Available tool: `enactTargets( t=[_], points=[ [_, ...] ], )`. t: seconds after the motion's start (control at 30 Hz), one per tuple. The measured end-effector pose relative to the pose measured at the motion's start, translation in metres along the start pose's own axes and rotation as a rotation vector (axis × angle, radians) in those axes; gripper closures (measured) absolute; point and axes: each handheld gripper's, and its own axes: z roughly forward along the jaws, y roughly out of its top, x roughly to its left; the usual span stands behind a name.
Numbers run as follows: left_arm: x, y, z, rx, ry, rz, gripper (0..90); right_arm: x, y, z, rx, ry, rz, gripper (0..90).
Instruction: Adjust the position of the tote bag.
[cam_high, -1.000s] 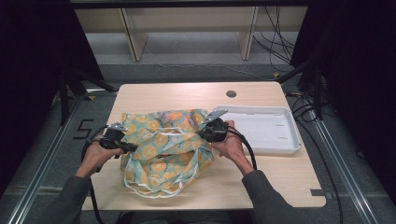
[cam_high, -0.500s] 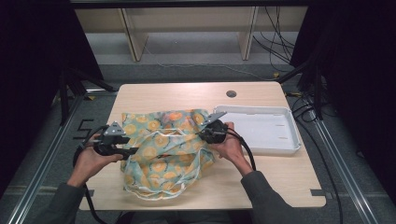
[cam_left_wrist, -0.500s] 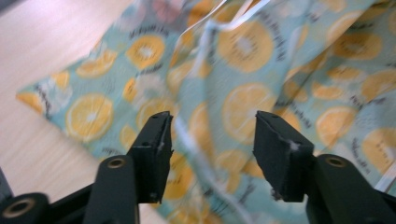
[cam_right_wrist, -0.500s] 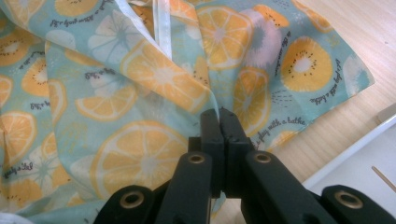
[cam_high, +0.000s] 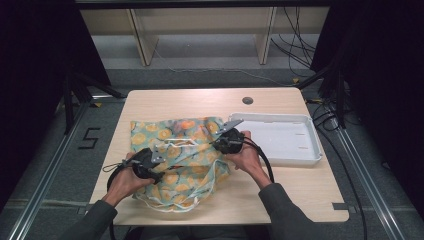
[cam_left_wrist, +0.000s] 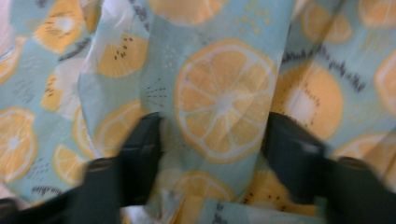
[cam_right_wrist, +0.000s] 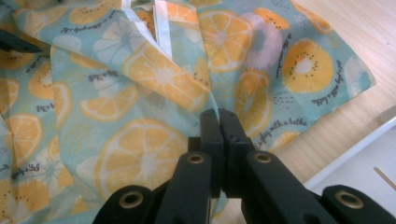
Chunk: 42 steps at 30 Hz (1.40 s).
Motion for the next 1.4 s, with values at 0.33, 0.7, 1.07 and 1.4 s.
enactTargets(
  t=[0.33,0.7,1.07,1.4],
  points=[
    [0.019,-0.004,-0.023,-0.081,-0.057,-0.059,89.5,0.008,0.005,-0.012,0.006,-0.063,-0.023,59.6],
    [0.031,-0.005,-0.027,-0.07,-0.116,-0.128,89.5,0.068,0.014,-0.058,-0.074,0.08,-0.099,56.2],
    [0.037,-0.007,-0.029,-0.103,-0.141,-0.166,89.3,0.09,-0.002,-0.025,0.059,0.068,-0.168,49.5],
    [0.037,-0.006,-0.028,-0.113,-0.16,-0.178,88.9,0.075,-0.02,0.008,0.14,-0.006,-0.186,38.8]
  ],
)
